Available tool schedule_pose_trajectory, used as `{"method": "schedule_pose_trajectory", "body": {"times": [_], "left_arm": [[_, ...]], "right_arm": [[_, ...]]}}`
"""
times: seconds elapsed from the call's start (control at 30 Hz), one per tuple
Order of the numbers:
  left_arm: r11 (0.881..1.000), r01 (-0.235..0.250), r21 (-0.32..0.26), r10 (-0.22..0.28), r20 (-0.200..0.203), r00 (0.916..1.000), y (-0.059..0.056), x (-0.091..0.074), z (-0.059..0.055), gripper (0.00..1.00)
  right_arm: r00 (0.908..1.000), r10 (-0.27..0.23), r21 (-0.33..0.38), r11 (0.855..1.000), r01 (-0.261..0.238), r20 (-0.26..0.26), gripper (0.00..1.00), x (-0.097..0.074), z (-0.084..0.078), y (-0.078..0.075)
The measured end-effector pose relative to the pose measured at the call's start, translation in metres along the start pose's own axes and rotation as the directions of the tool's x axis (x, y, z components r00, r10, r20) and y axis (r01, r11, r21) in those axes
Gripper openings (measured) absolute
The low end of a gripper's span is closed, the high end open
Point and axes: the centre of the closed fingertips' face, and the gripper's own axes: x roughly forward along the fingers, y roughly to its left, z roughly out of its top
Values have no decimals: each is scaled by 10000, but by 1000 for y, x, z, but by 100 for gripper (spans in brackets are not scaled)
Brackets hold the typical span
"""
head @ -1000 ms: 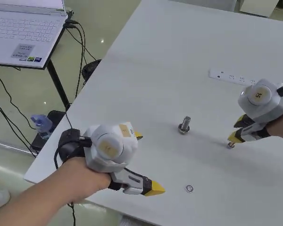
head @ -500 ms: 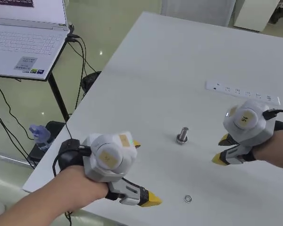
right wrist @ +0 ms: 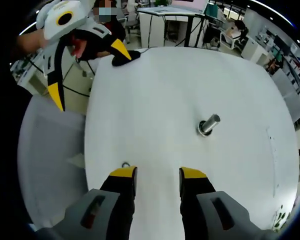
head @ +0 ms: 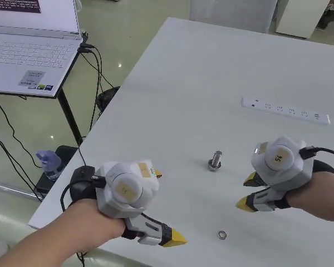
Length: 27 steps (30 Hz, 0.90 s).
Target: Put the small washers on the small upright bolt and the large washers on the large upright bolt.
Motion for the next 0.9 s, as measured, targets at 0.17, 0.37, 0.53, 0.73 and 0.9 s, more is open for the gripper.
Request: {"method": "schedule_pose_trajectory", "body": {"times": [0.17,0.37,0.53,0.73,0.9], "left_arm": [[9999,66,-106,-64,120,9999,-3,1,1,87],[10000,71,51,-71,67,10000,-6,3,-2,87],[9999,100,78,-100,8,9999,-5,6,-4,87],[9999,125,-38,-125,96,9999,-4,5,-4,86],[9997,221,57,-221,66,9997,-7,6,-5,85]], "right_arm": [[9999,163,-52,9999,-163,-4,35,9,-2,13],[9993,360,-271,9990,-358,86,34,24,-6,33],[9986,502,-305,9982,-506,-152,34,37,-14,42],[9979,485,-648,9966,-512,-431,32,54,-23,53],[9975,498,-615,9967,-528,-505,30,62,-24,53]]}}
